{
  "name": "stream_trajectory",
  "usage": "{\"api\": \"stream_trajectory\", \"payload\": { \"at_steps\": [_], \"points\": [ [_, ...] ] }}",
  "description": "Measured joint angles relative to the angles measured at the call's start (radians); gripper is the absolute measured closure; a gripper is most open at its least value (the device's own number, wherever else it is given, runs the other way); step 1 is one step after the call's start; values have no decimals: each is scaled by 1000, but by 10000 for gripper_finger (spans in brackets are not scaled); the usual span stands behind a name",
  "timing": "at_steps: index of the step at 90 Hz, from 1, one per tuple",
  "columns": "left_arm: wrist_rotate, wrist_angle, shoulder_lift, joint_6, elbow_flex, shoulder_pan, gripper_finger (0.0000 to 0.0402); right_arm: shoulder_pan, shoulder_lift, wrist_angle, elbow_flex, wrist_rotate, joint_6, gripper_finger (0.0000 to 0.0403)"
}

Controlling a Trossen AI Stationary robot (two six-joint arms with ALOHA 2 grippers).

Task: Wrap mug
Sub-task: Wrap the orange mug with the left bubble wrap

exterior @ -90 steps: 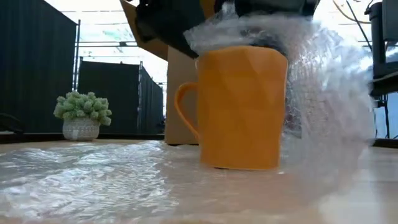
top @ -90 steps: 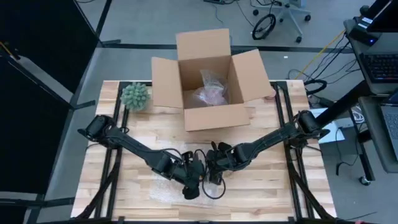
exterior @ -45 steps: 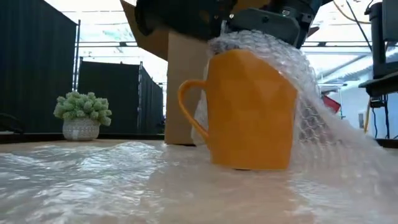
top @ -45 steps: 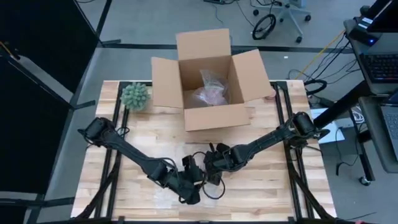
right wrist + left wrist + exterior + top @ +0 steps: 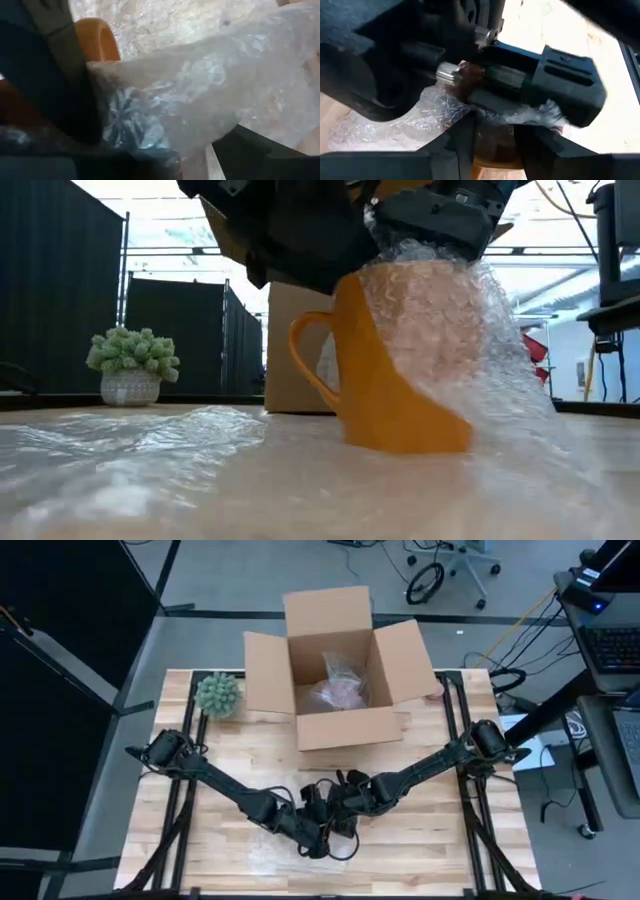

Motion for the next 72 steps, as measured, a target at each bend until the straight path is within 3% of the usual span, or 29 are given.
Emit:
{"api": "stream_trajectory", "payload": {
  "at_steps": [48,72],
  "points": [
    [23,3,-3,-2,0,1,306,9,10,-517,285,-48,-9,198],
    [54,1,-1,15,-4,-2,306,18,2,-425,334,-17,-6,198]
  ]
}}
